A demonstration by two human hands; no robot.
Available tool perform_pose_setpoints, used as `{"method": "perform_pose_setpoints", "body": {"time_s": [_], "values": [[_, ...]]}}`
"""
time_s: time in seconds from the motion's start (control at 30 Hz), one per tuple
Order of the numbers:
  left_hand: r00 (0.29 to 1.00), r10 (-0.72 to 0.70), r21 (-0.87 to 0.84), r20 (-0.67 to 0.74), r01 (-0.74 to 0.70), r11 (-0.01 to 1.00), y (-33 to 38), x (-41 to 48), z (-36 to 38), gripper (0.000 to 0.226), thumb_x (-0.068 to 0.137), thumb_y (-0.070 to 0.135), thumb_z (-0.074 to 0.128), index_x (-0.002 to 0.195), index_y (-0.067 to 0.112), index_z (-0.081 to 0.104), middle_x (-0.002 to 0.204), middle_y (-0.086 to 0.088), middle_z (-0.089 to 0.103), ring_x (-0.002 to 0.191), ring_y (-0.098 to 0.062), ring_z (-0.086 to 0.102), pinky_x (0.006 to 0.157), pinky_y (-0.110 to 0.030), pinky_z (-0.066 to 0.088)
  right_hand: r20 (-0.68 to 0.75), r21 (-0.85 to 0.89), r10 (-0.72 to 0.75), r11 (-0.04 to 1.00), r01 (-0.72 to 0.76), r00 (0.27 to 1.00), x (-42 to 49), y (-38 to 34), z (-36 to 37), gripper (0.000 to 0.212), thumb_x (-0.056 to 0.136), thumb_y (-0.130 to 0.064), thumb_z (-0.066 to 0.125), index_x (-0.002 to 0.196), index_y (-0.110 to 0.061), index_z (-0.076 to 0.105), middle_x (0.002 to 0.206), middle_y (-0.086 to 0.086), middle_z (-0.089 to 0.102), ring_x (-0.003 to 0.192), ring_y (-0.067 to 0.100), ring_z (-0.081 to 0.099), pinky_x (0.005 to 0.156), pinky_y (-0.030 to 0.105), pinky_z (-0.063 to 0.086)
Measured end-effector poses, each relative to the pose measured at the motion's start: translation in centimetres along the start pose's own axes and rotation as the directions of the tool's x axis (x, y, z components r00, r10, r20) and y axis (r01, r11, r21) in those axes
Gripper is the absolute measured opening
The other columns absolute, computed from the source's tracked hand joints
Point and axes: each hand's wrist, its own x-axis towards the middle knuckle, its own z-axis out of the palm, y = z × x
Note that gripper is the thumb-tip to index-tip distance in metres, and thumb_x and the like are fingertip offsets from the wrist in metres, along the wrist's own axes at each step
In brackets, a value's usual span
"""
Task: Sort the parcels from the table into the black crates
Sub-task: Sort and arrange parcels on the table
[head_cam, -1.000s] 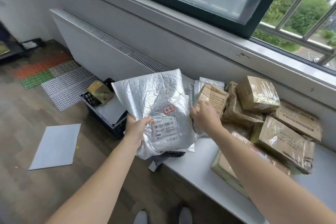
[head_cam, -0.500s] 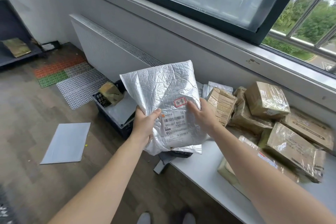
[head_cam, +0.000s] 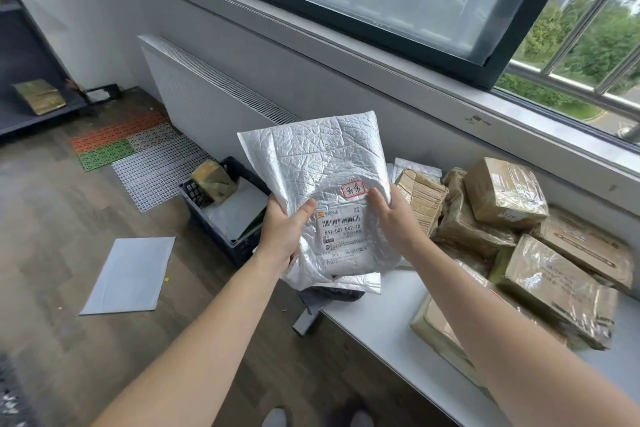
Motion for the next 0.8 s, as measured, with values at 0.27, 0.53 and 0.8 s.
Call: {"method": "perform_pose_setpoints", "body": {"time_s": [0.27,0.53,0.8], "values": [[1.000,-0.027,0.043,-0.003,0.027,0.999,0.1,-0.4,1.3,0.074,0.070,0.044,0.080,0.132,0.020,0.048,0.128,0.001,0.064,0.118,-0.021,0.062,0.105,-0.049,0.047,-0.015,-0.061,0.034,0.998,-0.034,0.999,-0.2,1.1,-1.0,0.025,0.102,-0.042,0.045,0.113,-0.021,0.054,0.092,-0.010,0.064,0.081,0.004,0.060,0.060,0.017,0.040],[1.000,0.001,0.130,0.023,-0.004,0.992,2.4,-1.3,2.6,0.113,0.046,0.051,0.091,0.137,0.010,0.040,0.135,-0.005,0.054,0.128,-0.024,0.051,0.110,-0.046,0.041,-0.039,0.019,0.007,1.000,-0.006,0.999,-0.4,-0.7,-2.5,0.057,0.095,-0.047,0.054,0.141,-0.014,0.043,0.126,0.004,0.062,0.116,0.022,0.060,0.095,0.041,0.051],[0.985,0.091,0.127,0.144,-0.109,0.986,7.6,-1.9,6.3,0.090,0.053,0.055,0.087,0.123,0.012,0.051,0.117,-0.003,0.064,0.109,-0.022,0.064,0.098,-0.048,0.052,-0.164,-0.133,-0.108,0.987,0.087,0.981,-3.6,-5.9,-7.7,0.101,0.068,-0.058,0.073,0.153,-0.033,0.026,0.156,-0.006,0.037,0.131,0.011,0.043,0.105,0.036,0.042]]}}
